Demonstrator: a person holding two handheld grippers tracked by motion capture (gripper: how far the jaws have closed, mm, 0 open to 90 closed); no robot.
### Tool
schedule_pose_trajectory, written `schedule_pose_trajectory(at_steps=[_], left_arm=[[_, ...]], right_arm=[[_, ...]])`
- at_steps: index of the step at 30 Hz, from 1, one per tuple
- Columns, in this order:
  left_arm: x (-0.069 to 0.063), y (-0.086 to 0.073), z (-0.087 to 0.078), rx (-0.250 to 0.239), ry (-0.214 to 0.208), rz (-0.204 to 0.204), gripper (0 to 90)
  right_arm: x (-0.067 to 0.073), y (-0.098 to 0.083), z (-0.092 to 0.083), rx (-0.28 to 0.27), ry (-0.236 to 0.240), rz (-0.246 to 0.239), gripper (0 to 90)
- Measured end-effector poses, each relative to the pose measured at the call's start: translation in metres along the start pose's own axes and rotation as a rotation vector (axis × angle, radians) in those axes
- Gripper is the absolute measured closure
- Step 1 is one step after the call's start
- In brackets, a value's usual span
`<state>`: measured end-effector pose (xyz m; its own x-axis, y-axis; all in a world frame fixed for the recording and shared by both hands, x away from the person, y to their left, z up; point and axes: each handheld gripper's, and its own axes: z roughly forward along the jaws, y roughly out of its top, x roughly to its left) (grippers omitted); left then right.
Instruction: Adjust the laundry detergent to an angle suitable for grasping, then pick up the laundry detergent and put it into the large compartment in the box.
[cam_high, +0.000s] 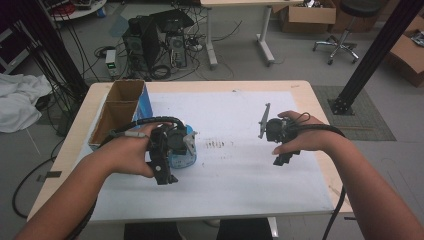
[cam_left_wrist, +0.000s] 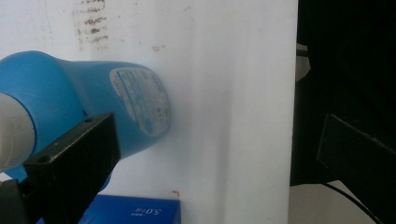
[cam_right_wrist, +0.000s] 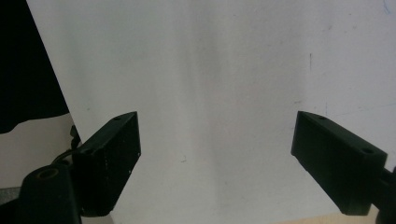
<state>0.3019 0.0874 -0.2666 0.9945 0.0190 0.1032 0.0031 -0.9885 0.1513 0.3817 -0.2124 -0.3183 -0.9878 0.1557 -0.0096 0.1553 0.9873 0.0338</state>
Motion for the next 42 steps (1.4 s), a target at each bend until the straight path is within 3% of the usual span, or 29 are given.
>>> schedule_pose_trajectory(at_steps=[11,17,31,42], left_arm=[[-0.002,-0.005,-0.003,0.003,-0.010,-0.013,0.0],[0.000,-0.009,-0.005,0.001,0.005,-0.022,0.0],[-0.003,-0.005,0.003,-0.004,-0.009,-0.016,0.0],[-0.004,0.002,-0.004,-0.002,0.002,-0.014,0.1]], right_arm=[[-0.002,0.004,-0.004,-0.016,-0.001,-0.007,15.9],[-0.004,0.006,-0.005,-0.017,-0.001,0.000,16.0],[-0.004,0.009,-0.009,0.002,-0.007,-0.014,16.0],[-0.004,0.011,-0.007,-0.004,-0.009,-0.031,15.9]])
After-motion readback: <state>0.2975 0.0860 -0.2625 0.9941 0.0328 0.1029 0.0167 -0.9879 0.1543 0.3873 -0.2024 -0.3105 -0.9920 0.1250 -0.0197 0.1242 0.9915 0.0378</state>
